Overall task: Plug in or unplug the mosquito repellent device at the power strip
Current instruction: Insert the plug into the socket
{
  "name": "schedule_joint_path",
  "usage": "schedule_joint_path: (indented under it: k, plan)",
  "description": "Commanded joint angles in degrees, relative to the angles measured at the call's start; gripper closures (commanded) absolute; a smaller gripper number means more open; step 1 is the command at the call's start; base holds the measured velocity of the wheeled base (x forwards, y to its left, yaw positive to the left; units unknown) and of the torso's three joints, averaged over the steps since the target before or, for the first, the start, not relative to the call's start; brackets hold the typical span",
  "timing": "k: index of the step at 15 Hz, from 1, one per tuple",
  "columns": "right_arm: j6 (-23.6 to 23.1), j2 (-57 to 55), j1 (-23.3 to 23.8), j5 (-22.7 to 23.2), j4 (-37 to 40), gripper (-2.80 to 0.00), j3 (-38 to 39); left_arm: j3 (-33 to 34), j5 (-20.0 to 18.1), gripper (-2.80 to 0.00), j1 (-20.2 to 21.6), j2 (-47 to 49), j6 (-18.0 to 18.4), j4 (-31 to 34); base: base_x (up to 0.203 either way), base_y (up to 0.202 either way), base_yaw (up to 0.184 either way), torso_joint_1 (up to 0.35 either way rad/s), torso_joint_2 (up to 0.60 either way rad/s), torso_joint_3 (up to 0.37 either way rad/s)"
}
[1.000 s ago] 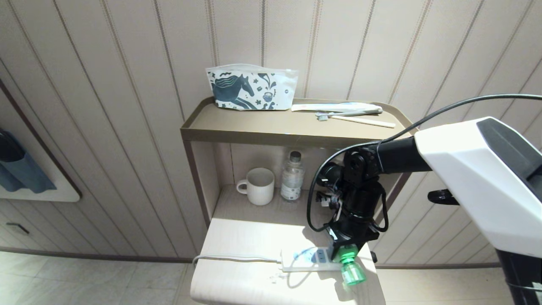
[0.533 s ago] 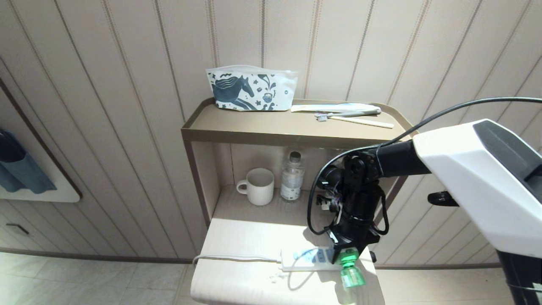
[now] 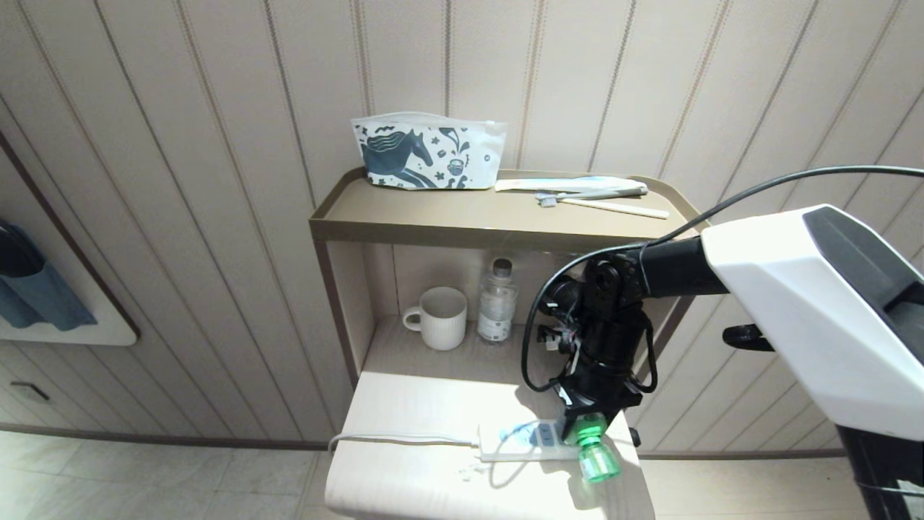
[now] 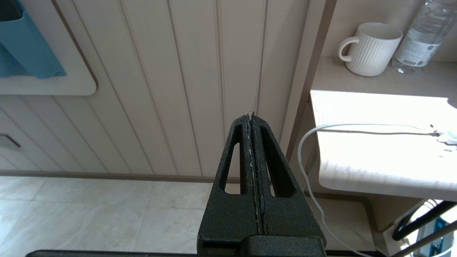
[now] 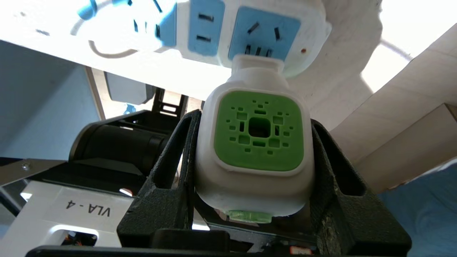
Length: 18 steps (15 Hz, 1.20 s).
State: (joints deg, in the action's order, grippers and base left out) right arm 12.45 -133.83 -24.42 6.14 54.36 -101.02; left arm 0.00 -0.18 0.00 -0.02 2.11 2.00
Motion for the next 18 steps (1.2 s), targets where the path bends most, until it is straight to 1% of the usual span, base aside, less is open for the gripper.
schedule_joint_path:
  k: [1, 7, 18]
  plan:
    - [0.0, -0.9, 0.0, 0.1, 0.0, 0.00, 0.1, 0.0, 0.0, 0.00, 0.0, 0.0, 0.0, 0.0, 0.000, 0.000, 0.000, 0.000, 0.00, 0.000]
    - [0.0, -2.1, 0.0, -0.1, 0.1, 0.00, -2.0, 0.0, 0.0, 0.00, 0.0, 0.0, 0.0, 0.0, 0.000, 0.000, 0.000, 0.000, 0.00, 0.000]
    - [0.0, -2.4, 0.8, -0.2, 0.1, 0.00, -0.6, 0.0, 0.0, 0.00, 0.0, 0.0, 0.0, 0.0, 0.000, 0.000, 0.000, 0.000, 0.00, 0.000]
